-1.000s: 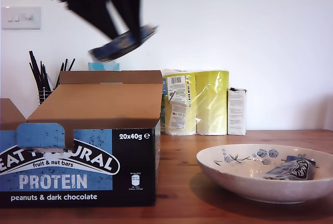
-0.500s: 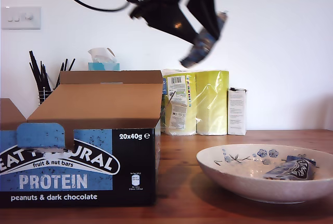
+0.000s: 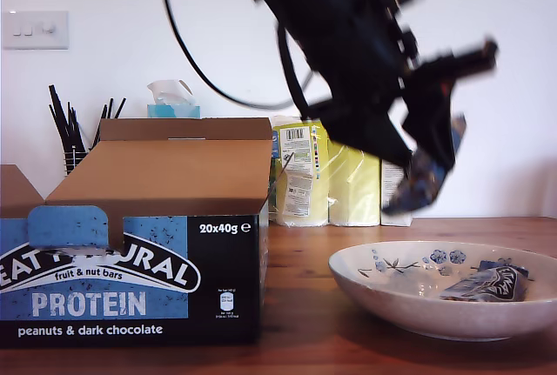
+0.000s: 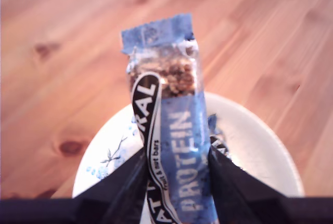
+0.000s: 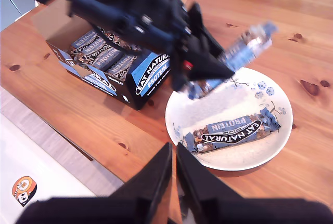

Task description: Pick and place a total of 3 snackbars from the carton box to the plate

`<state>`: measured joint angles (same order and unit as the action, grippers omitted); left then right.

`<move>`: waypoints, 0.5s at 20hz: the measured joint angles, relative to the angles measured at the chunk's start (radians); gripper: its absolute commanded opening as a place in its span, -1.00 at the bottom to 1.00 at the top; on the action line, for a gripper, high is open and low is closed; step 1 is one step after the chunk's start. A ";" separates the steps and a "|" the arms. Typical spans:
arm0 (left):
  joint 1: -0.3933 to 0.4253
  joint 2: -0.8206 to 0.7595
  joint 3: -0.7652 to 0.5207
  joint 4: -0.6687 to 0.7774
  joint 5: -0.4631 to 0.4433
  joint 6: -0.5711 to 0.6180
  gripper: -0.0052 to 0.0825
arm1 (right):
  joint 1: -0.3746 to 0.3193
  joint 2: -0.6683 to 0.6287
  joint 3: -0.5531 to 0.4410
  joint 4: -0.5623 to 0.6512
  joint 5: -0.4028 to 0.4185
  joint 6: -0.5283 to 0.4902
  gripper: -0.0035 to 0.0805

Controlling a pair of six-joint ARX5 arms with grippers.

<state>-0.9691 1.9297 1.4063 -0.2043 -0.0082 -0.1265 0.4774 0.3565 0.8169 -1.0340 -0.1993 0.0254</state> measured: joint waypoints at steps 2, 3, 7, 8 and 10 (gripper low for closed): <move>0.000 0.066 0.069 -0.081 0.000 0.000 -0.43 | 0.000 0.000 0.000 0.000 0.000 0.000 -0.95; 0.001 0.096 0.112 -0.128 0.000 0.000 -0.43 | 0.000 0.000 0.000 0.000 0.000 0.000 -0.95; 0.002 0.170 0.265 -0.282 0.003 0.011 -0.43 | 0.000 0.000 0.000 0.001 0.000 -0.004 -0.95; 0.002 0.180 0.280 -0.304 0.009 0.014 -0.43 | 0.000 0.000 0.000 0.005 0.000 -0.008 -0.95; 0.002 0.193 0.280 -0.344 0.026 0.015 -0.43 | 0.000 0.000 0.000 0.017 0.000 -0.021 -0.95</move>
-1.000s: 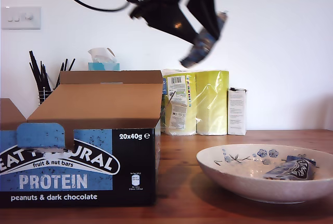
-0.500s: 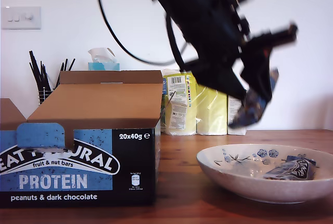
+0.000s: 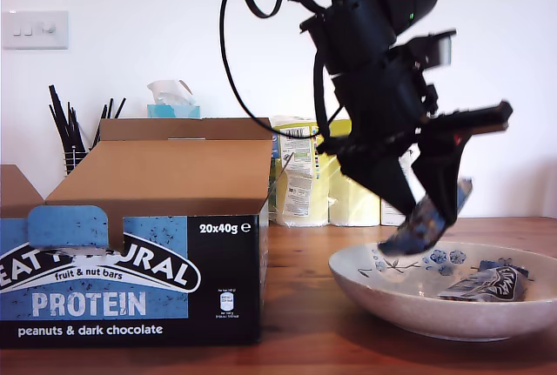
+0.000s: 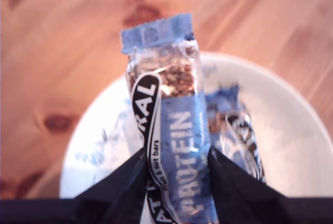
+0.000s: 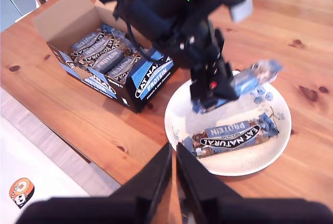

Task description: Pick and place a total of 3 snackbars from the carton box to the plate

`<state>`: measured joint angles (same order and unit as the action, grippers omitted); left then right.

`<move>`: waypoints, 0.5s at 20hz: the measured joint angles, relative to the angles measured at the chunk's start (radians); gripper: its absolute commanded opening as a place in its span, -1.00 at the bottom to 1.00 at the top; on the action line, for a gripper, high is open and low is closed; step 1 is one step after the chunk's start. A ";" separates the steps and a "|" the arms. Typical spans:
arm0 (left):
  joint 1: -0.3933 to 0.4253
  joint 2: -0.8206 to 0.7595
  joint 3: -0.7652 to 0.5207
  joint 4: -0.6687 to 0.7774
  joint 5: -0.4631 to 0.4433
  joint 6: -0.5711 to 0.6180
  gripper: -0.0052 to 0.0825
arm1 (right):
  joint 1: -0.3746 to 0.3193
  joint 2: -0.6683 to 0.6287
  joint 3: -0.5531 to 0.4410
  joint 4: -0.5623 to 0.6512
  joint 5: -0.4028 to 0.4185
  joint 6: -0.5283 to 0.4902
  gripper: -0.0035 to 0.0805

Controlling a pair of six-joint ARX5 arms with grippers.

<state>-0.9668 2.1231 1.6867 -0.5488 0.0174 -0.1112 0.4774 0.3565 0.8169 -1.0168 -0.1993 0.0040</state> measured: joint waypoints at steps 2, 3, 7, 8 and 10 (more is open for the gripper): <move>0.000 0.013 0.000 -0.035 0.003 0.000 -0.43 | 0.000 0.000 0.000 0.008 0.000 -0.002 -0.95; 0.000 0.014 -0.001 -0.048 0.003 0.000 -0.43 | 0.000 0.000 0.000 0.013 0.000 -0.002 -0.95; 0.000 0.014 -0.001 -0.084 0.004 0.000 -0.43 | 0.000 0.000 0.000 0.019 0.000 -0.002 -0.95; 0.000 0.014 -0.001 -0.087 0.008 0.000 -0.43 | 0.000 0.000 0.000 0.019 0.000 -0.002 -0.95; 0.000 0.014 -0.001 -0.087 0.024 0.001 -0.43 | 0.000 0.000 0.000 0.019 0.000 -0.002 -0.95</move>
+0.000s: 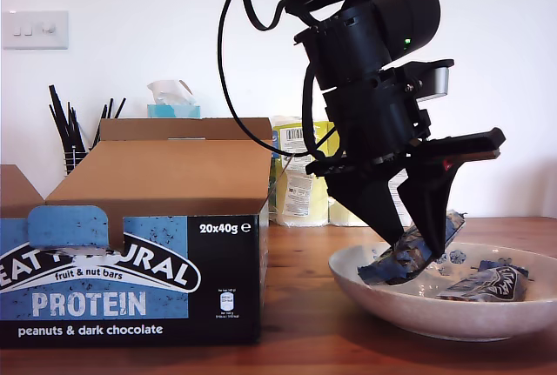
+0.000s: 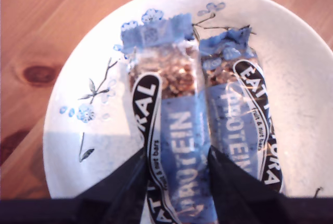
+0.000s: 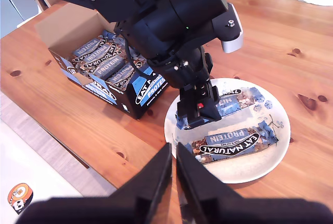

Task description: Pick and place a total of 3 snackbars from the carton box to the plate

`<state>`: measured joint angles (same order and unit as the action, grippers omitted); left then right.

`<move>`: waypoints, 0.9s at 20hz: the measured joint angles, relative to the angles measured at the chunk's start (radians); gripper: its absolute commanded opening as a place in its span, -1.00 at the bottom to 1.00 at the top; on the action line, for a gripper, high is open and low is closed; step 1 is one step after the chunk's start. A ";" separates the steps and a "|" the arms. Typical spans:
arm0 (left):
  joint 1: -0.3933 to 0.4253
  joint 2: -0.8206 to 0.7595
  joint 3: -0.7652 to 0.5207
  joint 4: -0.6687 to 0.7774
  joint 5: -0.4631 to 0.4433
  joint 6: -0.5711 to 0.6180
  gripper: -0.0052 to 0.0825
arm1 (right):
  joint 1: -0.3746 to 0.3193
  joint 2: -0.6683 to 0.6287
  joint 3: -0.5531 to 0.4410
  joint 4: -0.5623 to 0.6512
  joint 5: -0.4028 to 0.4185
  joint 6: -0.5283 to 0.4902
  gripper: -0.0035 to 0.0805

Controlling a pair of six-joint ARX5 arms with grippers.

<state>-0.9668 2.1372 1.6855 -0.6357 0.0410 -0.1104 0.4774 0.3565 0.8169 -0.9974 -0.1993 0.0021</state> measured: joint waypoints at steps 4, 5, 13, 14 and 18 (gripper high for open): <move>0.000 0.000 0.000 0.000 0.018 0.002 -0.40 | 0.000 0.000 0.000 0.002 0.000 0.000 -0.95; 0.000 0.000 0.000 0.000 0.018 0.002 -0.33 | 0.000 0.000 0.000 0.002 0.000 0.000 -0.95; 0.000 0.000 0.000 -0.014 0.018 0.002 -0.04 | 0.000 0.000 0.000 0.012 0.000 -0.003 -0.95; 0.000 0.000 0.000 -0.018 0.018 0.002 0.02 | 0.000 0.000 0.000 0.015 0.000 -0.004 -0.95; 0.000 0.000 0.000 -0.018 0.018 0.002 0.03 | 0.000 0.000 0.000 0.035 0.000 -0.004 -0.95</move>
<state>-0.9672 2.1372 1.6855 -0.6533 0.0586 -0.1089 0.4774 0.3565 0.8169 -0.9623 -0.1993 -0.0021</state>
